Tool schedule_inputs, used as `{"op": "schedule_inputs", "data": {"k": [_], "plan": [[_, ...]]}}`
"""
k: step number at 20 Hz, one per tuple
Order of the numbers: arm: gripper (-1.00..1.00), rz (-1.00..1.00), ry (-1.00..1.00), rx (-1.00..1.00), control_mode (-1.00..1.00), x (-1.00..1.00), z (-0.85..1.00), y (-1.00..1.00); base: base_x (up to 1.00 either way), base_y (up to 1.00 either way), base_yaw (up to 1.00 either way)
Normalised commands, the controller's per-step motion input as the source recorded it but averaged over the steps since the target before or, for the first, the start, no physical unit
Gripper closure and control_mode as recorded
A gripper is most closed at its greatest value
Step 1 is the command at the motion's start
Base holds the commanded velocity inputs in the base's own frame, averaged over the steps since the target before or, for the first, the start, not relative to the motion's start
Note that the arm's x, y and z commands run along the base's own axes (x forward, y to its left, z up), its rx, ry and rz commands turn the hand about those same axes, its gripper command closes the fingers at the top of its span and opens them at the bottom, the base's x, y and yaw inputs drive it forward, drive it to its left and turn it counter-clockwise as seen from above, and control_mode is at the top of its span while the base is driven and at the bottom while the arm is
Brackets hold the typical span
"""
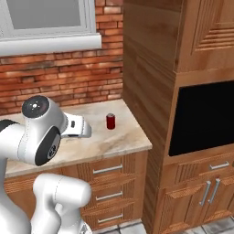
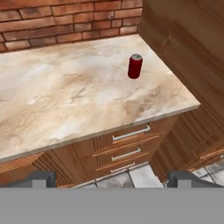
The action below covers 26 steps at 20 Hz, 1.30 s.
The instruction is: Four empty soda cans are scattered around the kitchen. Gather all the cans and cluster them next to the stove for recycling.
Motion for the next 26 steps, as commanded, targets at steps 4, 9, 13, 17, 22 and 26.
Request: {"op": "schedule_inputs", "data": {"k": [4,9,13,17,22,26], "plan": [[-1.00,0.00,0.00,0.00,1.00,0.00,0.00,0.00,0.14,-0.44,0.10],[-1.00,0.00,0.00,0.00,1.00,0.00,0.00,0.00,0.16,-0.45,0.08],[-1.00,0.00,0.00,0.00,1.00,0.00,0.00,0.00,0.32,-0.17,0.06],[-1.00,0.00,0.00,0.00,1.00,0.00,0.00,0.00,0.39,-0.15,0.06],[-1.00,0.00,0.00,0.00,1.00,0.00,0.00,0.00,0.36,-0.04,0.06],[-1.00,0.00,0.00,0.00,1.00,0.00,0.00,0.00,0.29,0.00,0.02]]}}
